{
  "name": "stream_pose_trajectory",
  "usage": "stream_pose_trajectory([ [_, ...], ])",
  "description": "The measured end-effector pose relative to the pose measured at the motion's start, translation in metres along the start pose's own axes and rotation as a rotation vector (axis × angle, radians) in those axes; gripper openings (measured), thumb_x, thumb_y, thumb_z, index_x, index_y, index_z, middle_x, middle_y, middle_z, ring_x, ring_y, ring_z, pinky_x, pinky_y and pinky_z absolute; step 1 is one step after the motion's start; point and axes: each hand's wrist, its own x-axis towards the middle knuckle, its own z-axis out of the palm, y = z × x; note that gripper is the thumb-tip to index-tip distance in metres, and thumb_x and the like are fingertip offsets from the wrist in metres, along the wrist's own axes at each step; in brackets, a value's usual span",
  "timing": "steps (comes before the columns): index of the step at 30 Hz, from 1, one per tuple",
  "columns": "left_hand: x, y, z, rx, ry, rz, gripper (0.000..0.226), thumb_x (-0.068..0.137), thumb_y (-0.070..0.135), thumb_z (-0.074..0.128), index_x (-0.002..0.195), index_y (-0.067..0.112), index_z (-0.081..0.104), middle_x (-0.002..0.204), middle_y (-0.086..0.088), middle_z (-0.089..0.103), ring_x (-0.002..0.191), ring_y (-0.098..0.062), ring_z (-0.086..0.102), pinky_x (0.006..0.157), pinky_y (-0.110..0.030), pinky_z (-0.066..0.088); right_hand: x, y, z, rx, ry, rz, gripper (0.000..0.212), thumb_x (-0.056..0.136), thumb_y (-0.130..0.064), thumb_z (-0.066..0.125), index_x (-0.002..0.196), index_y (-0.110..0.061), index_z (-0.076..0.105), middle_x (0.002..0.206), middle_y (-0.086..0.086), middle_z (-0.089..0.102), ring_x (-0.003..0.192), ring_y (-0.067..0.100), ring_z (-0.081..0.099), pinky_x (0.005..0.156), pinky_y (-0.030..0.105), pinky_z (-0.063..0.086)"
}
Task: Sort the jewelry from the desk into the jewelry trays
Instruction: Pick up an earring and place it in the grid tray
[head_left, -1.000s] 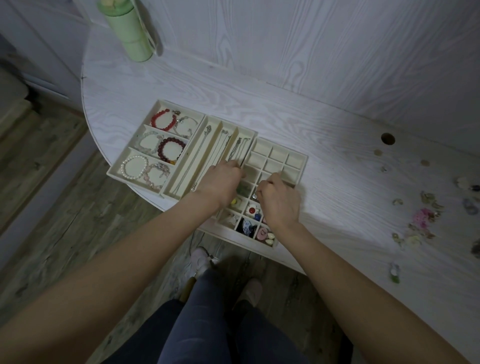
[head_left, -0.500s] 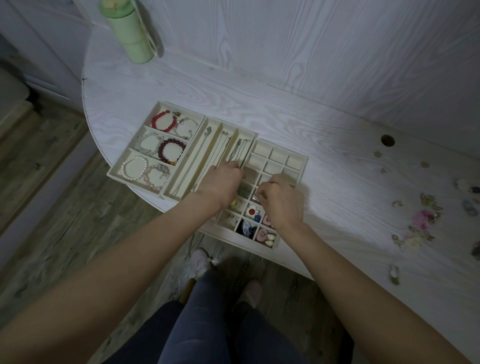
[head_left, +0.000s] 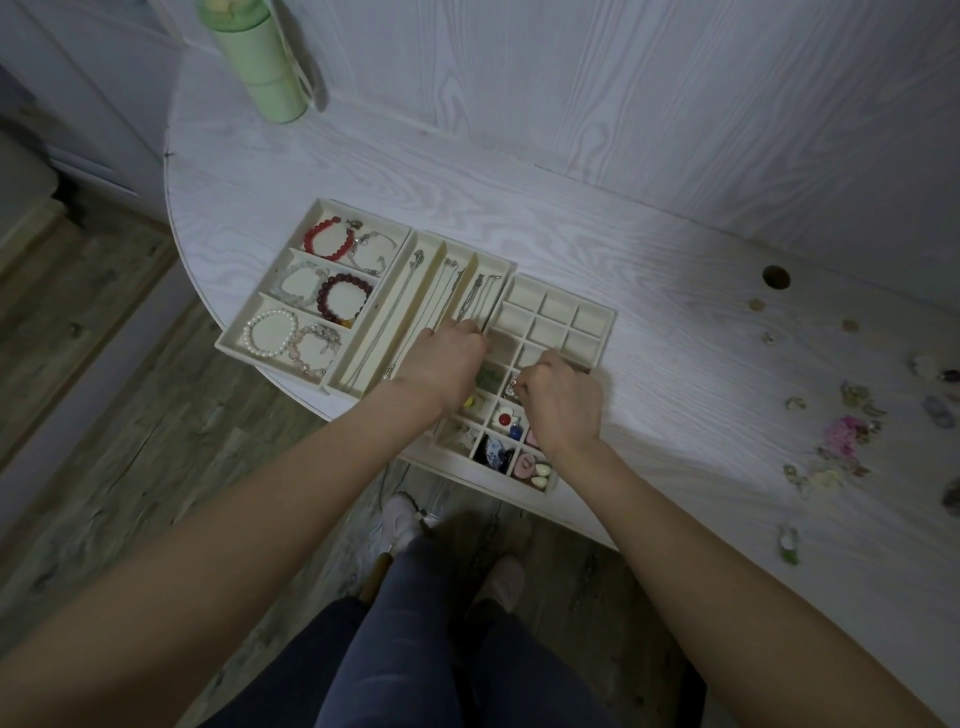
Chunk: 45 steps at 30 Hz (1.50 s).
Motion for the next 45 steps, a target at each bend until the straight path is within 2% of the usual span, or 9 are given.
stream_pose_trajectory([
  [11, -0.003, 0.01, -0.002, -0.045, 0.036, 0.014, 0.052, 0.086, -0.001, 0.051, 0.135, 0.017, 0.049, 0.139, -0.008, 0.044, 0.123, -0.026, 0.044, 0.101, -0.038, 0.039, -0.01, 0.019, -0.02, 0.19, 0.068, 0.009, 0.023, 0.094, -0.031, 0.054, 0.096, -0.016, 0.072, 0.104, 0.0, 0.062, 0.09, 0.019, 0.062, 0.069, 0.032, 0.052],
  [14, 0.004, 0.032, -0.003, -0.029, 0.053, 0.064, 0.044, 0.087, 0.003, 0.051, 0.13, 0.014, 0.051, 0.134, -0.01, 0.046, 0.12, -0.028, 0.044, 0.097, -0.038, 0.04, -0.017, 0.041, -0.028, 0.263, 0.068, 0.084, 0.022, 0.095, -0.032, 0.053, 0.091, -0.018, 0.07, 0.1, 0.0, 0.06, 0.089, 0.019, 0.061, 0.068, 0.029, 0.049],
  [17, 0.01, 0.064, -0.007, 0.002, 0.03, 0.148, 0.037, 0.09, 0.011, 0.05, 0.127, 0.012, 0.051, 0.13, -0.013, 0.047, 0.119, -0.031, 0.043, 0.093, -0.038, 0.038, -0.031, 0.068, -0.034, 0.358, 0.057, 0.19, 0.024, 0.097, -0.029, 0.051, 0.11, -0.017, 0.067, 0.107, 0.002, 0.059, 0.098, 0.019, 0.058, 0.073, 0.03, 0.046],
  [27, 0.021, 0.187, 0.018, -0.187, -0.083, 0.371, 0.04, 0.094, 0.011, 0.041, 0.134, 0.007, 0.044, 0.124, -0.017, 0.055, 0.112, -0.032, 0.052, 0.089, -0.035, 0.042, -0.13, 0.167, -0.024, 0.515, 0.154, 0.554, 0.04, 0.097, -0.009, 0.045, 0.137, -0.014, 0.049, 0.142, 0.006, 0.045, 0.132, 0.02, 0.038, 0.108, 0.031, 0.032],
  [32, 0.021, 0.238, 0.053, -0.272, -0.215, 0.481, 0.041, 0.097, 0.014, 0.045, 0.138, 0.009, 0.043, 0.135, -0.014, 0.046, 0.119, -0.028, 0.049, 0.099, -0.027, 0.034, -0.173, 0.202, 0.001, 0.556, 0.161, 0.716, 0.04, 0.095, -0.008, 0.049, 0.134, -0.012, 0.049, 0.136, 0.011, 0.047, 0.125, 0.027, 0.041, 0.101, 0.032, 0.036],
  [35, 0.019, 0.262, 0.076, -0.275, -0.257, 0.51, 0.04, 0.097, 0.011, 0.046, 0.136, 0.009, 0.048, 0.138, -0.015, 0.046, 0.122, -0.028, 0.048, 0.102, -0.025, 0.03, -0.182, 0.214, 0.019, 0.642, 0.137, 0.839, 0.032, 0.091, -0.017, 0.059, 0.121, -0.008, 0.054, 0.119, 0.016, 0.053, 0.107, 0.03, 0.053, 0.084, 0.034, 0.045],
  [38, 0.019, 0.28, 0.095, -0.322, -0.229, 0.463, 0.038, 0.094, 0.007, 0.048, 0.132, 0.007, 0.053, 0.133, -0.015, 0.051, 0.123, -0.027, 0.046, 0.099, -0.023, 0.029, -0.179, 0.217, 0.028, 0.704, 0.146, 0.876, 0.034, 0.088, -0.022, 0.065, 0.116, -0.007, 0.054, 0.111, 0.016, 0.055, 0.093, 0.027, 0.056, 0.07, 0.028, 0.039],
  [41, 0.018, 0.286, 0.102, -0.363, -0.195, 0.42, 0.04, 0.092, 0.004, 0.048, 0.131, 0.008, 0.053, 0.126, -0.017, 0.054, 0.119, -0.028, 0.046, 0.093, -0.021, 0.031, -0.168, 0.213, 0.029, 0.692, 0.11, 0.838, 0.033, 0.082, -0.014, 0.07, 0.109, -0.006, 0.054, 0.106, 0.017, 0.059, 0.093, 0.029, 0.057, 0.069, 0.03, 0.039],
  [45, 0.02, 0.281, 0.104, -0.398, -0.229, 0.462, 0.037, 0.091, 0.002, 0.045, 0.125, 0.008, 0.059, 0.107, -0.019, 0.056, 0.11, -0.033, 0.049, 0.084, -0.021, 0.033, -0.161, 0.209, 0.028, 0.608, 0.085, 0.768, 0.021, 0.092, -0.018, 0.058, 0.106, -0.001, 0.058, 0.105, 0.017, 0.062, 0.098, 0.03, 0.058, 0.073, 0.031, 0.039],
])
